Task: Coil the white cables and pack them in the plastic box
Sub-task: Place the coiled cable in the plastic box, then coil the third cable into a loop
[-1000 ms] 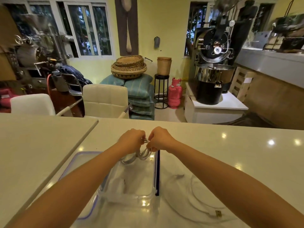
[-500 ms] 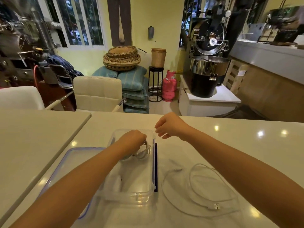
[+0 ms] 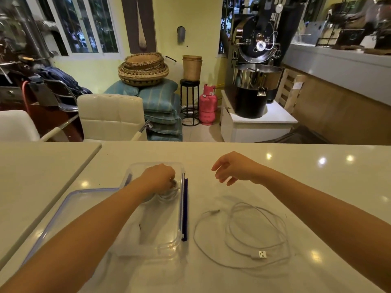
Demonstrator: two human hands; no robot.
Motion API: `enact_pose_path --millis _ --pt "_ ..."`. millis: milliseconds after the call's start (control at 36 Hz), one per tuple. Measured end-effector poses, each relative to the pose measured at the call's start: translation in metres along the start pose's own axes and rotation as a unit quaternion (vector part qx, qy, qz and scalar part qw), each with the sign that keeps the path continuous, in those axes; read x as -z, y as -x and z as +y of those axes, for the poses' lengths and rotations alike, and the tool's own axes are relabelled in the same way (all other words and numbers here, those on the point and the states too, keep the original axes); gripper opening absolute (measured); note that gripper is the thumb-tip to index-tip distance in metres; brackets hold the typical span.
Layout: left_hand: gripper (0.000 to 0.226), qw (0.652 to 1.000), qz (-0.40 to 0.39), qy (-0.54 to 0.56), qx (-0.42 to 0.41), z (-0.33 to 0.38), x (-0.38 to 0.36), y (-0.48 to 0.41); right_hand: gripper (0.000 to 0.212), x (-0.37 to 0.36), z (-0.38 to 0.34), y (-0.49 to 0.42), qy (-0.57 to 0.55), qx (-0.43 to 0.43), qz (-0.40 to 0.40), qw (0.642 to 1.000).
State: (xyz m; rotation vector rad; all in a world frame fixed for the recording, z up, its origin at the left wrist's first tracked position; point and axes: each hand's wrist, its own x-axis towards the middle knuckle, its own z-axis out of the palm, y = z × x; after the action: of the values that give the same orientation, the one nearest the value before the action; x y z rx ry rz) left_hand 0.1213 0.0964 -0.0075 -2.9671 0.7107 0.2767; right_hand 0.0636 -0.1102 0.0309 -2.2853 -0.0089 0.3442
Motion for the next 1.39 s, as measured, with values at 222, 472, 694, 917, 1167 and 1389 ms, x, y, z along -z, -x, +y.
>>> enact_pose_path --millis 222,472,694,917,1167,1389 --pt "0.029 0.993 0.11 0.001 -0.035 0.029 0.04 0.015 0.031 -0.01 0.018 0.008 0.121 0.014 -0.044 0.992" --pt "0.029 0.987 0.125 0.062 -0.085 0.073 0.047 0.028 0.043 -0.062 0.032 0.014 0.262 0.092 -0.071 0.958" --pt "0.025 0.963 0.104 0.234 -0.082 0.082 0.043 0.033 0.023 -0.066 0.032 0.013 0.268 0.086 -0.027 0.959" --pt "0.035 0.862 0.108 0.494 -0.042 0.093 0.068 0.032 0.016 0.013 0.004 0.029 0.099 0.055 0.126 0.986" --pt "0.044 0.701 0.021 0.712 -0.028 0.119 0.112 0.017 0.022 0.08 -0.029 0.064 -0.072 0.159 0.329 0.928" --pt "0.036 0.62 0.0 0.781 -0.074 0.151 0.15 0.009 0.022 0.074 -0.028 0.078 -0.076 0.223 0.387 0.892"
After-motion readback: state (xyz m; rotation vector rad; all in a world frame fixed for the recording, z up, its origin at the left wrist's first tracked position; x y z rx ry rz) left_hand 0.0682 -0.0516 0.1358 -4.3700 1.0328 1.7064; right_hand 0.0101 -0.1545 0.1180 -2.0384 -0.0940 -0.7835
